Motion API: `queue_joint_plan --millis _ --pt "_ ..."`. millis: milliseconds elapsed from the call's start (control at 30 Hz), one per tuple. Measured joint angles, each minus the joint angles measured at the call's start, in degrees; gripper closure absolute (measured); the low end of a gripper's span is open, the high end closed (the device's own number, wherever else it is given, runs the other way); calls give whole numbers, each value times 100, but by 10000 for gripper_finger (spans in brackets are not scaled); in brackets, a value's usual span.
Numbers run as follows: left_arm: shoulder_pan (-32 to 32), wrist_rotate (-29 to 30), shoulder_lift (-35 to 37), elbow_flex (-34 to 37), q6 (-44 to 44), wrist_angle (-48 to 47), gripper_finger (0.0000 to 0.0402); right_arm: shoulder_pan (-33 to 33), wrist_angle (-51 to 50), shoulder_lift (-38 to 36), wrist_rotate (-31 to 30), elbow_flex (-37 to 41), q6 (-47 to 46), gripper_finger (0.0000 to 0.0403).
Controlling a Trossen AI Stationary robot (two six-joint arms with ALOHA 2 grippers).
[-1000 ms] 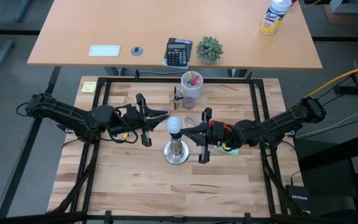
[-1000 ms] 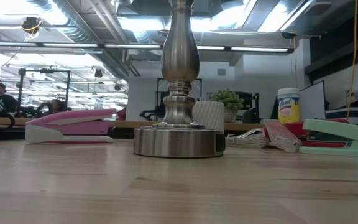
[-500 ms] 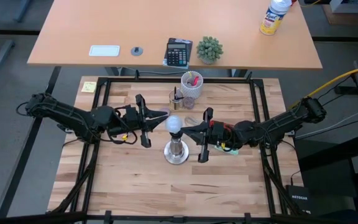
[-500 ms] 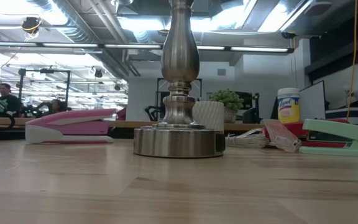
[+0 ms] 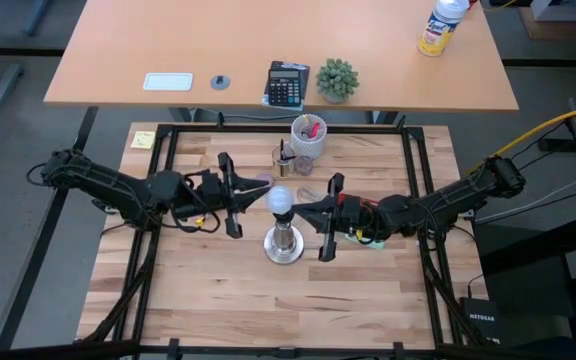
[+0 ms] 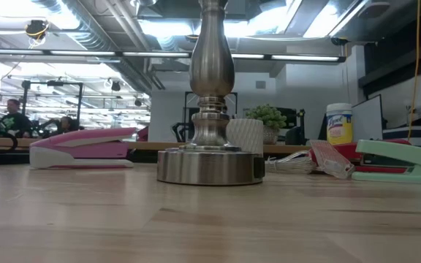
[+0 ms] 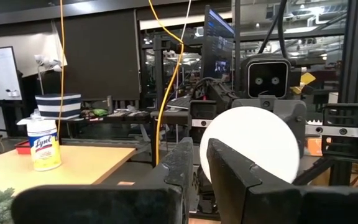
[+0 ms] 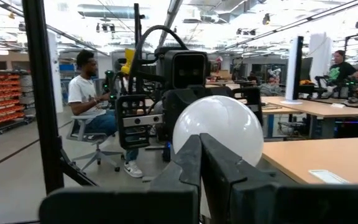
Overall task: Screw lightbulb
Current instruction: Insert the lightbulb into the lamp socket
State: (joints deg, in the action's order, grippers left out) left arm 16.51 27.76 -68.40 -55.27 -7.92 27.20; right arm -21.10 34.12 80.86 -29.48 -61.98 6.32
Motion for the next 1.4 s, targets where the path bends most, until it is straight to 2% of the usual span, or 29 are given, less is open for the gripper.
queue_joint_plan --millis 800,1067,1400 --pt "149 21 31 -2 192 -146 357 -17 -118 -12 -409 -2 -1 393" --pt "269 114 26 -2 108 -134 357 -213 -153 0 -904 -2 68 393" --pt "267 152 24 -2 165 -129 357 -210 -141 2 -941 -2 167 393"
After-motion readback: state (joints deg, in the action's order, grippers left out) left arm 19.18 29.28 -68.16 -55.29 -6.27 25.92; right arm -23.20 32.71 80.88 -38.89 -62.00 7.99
